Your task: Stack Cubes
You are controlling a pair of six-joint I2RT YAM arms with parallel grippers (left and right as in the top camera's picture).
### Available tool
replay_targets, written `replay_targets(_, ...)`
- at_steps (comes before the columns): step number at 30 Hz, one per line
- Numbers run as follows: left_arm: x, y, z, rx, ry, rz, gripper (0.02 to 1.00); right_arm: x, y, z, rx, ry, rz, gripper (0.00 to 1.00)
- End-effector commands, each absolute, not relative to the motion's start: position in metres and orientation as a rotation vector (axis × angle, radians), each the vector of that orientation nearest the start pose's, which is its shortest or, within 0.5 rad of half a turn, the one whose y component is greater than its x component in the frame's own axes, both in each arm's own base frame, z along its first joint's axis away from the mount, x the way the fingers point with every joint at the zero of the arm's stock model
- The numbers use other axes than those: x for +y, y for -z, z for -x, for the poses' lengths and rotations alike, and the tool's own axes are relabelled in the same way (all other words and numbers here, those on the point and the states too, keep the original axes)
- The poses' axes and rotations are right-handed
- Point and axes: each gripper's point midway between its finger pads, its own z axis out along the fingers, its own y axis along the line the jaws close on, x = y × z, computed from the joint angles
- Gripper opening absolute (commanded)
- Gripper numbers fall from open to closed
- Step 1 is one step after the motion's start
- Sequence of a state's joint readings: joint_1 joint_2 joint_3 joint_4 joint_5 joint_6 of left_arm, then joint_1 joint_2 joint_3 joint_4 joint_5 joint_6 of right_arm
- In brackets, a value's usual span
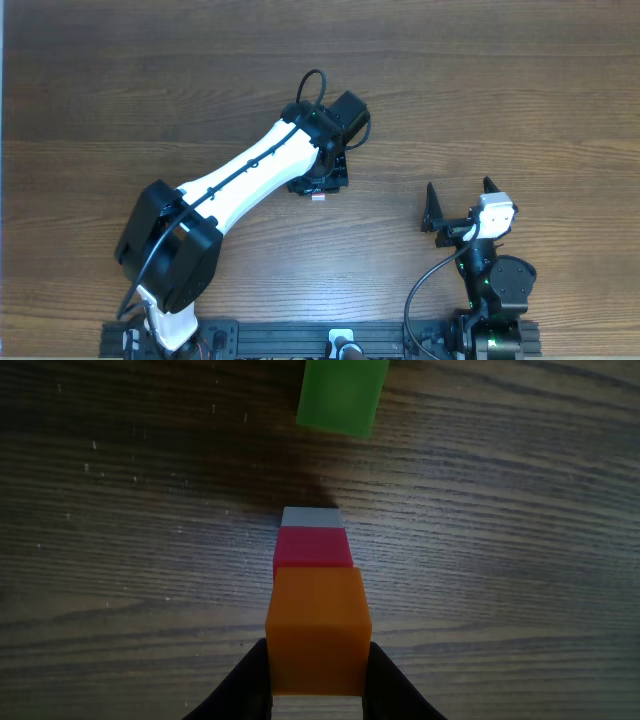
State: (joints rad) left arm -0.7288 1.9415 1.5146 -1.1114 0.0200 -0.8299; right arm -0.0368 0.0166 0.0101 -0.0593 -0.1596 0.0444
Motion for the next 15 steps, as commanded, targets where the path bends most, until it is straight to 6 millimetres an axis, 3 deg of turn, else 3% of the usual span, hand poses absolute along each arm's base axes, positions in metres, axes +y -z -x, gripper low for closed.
replay_targets(1,-0.2460,-0.0581,-0.2721,3.155,0.029,0.149,0.176,0.0178,-0.1580,-0.2454,1.640,-0.130,0.062,0.991)
replay_targets(15,-0.2442,-0.0581,-0.2719,3.154,0.014,0.150,0.183,0.0178,-0.1580,-0.2454,1.640,-0.130,0.062,0.991)
